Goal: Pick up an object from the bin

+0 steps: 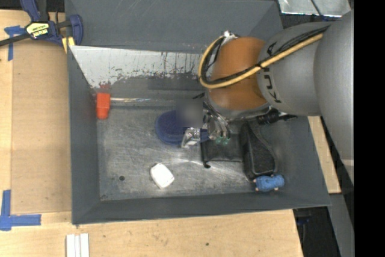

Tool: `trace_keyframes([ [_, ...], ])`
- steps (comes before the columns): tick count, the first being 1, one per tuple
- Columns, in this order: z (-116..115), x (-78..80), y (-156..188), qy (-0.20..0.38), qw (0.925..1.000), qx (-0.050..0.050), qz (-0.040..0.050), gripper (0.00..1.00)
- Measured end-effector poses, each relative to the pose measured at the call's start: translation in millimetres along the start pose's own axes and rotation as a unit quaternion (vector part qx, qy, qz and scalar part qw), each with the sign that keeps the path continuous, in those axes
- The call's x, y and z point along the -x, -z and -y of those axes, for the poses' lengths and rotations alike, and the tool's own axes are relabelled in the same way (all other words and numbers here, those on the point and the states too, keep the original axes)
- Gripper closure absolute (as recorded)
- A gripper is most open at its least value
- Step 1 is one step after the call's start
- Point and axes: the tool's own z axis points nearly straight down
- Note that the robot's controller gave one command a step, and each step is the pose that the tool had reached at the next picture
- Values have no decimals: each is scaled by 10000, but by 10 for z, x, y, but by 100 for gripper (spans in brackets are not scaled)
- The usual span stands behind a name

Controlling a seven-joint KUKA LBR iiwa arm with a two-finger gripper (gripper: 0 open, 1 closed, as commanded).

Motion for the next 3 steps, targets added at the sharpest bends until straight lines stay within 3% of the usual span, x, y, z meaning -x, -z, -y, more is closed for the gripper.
trace_keyframes([
  [1, -50, 109, 1029, 211, 9996, -50, -193, 100],
  [2, -35, -74, 1361, 180, 9996, -52, -218, 100],
  [3, 171, 167, 1323, 55, 9997, -64, -222, 100],
])
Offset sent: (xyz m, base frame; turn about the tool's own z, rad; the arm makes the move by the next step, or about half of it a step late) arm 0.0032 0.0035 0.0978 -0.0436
